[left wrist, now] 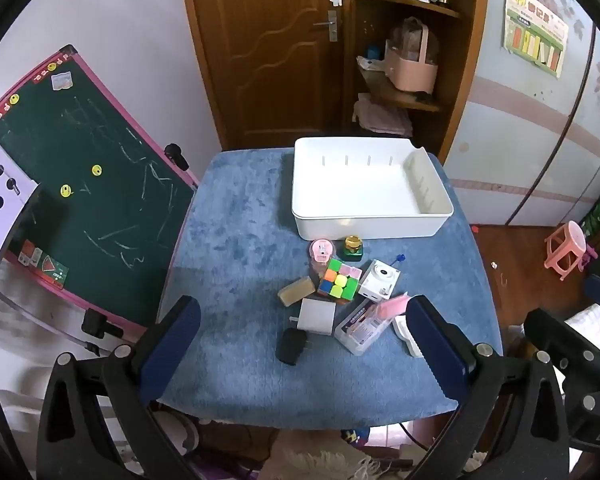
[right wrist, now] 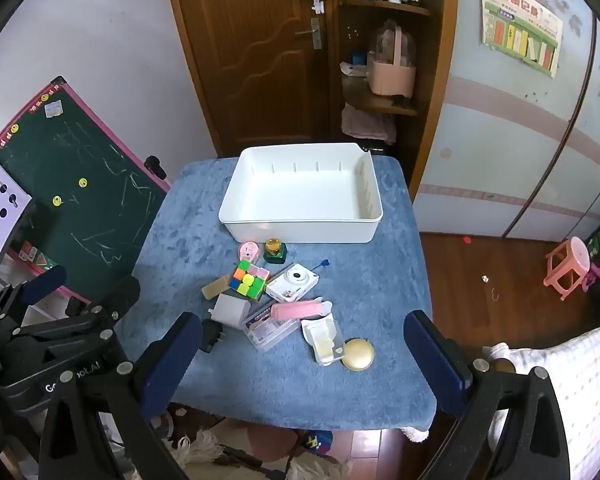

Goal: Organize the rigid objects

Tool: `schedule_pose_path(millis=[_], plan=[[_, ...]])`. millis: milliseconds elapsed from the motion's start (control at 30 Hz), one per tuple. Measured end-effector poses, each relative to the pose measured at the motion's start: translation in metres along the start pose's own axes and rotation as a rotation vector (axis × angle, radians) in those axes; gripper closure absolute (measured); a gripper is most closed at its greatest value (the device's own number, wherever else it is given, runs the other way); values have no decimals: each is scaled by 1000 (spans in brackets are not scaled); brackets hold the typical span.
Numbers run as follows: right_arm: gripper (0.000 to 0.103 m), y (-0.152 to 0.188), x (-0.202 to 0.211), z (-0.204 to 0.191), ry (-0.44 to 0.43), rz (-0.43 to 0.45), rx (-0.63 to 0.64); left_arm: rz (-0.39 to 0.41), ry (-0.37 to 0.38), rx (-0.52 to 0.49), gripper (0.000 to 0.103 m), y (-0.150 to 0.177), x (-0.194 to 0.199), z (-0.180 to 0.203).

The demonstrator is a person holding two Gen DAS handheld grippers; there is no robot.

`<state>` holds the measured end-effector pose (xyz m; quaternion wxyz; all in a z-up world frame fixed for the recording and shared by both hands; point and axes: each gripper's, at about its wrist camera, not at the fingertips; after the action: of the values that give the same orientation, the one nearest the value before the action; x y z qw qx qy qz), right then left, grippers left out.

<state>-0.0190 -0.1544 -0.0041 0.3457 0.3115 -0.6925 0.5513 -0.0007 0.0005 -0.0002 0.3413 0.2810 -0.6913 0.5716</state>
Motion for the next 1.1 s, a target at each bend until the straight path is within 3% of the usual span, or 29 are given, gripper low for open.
schedule_pose_path(millis=[233,1100], plan=[[2,-4,-7,3,-1,-6,-13,-45,-14,-32,1,-2,-12,2],[2,-2,-21,1,-18,-31,-7,-73,-13,-12,1,-3,-22,-1]])
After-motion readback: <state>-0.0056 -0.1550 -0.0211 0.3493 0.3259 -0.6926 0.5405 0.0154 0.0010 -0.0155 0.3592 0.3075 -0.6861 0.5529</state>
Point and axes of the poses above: each gripper's, at about its wrist camera, not at the fingertips, and x roughly against the way its jaws point, z to its right, y to its underside, and after that the axes turned 9 degrees about -x, right-handed
